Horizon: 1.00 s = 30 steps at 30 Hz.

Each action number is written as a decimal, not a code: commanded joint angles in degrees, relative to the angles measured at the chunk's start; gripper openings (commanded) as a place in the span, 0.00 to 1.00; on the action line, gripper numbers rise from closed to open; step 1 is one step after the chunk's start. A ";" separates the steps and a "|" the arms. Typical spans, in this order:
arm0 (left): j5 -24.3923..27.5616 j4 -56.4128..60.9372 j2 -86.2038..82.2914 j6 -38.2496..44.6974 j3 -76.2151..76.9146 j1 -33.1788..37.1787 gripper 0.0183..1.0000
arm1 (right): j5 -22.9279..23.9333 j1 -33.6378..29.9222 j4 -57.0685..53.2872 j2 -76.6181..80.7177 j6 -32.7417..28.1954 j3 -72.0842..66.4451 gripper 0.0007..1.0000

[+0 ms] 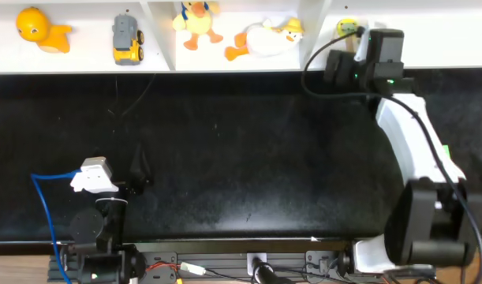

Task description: Store Toys

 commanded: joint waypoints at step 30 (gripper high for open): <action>0.33 0.33 -0.61 -1.22 -0.46 -0.39 1.00 | 35.06 -16.17 -60.72 -36.13 60.83 9.77 1.00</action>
